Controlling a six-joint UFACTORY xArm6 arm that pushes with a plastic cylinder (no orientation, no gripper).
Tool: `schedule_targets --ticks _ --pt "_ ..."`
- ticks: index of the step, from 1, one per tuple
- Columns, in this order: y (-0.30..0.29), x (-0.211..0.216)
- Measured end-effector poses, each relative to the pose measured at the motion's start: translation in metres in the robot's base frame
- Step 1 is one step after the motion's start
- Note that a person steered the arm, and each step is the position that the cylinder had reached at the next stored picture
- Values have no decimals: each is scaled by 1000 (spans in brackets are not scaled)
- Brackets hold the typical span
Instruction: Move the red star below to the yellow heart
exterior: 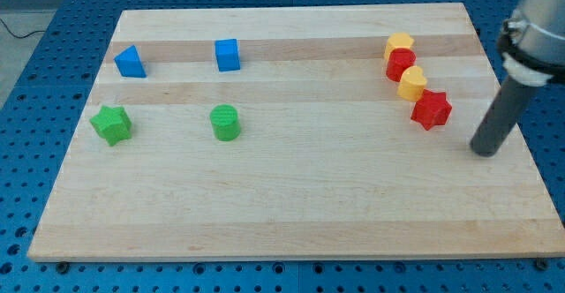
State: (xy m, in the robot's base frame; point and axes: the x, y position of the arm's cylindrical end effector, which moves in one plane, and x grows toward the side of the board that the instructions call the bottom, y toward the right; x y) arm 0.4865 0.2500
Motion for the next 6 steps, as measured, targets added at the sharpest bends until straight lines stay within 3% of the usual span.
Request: schedule_targets --ticks 2,3,6 --pt "-25 -32" --pt "-51 -32" --pt "-58 -16"
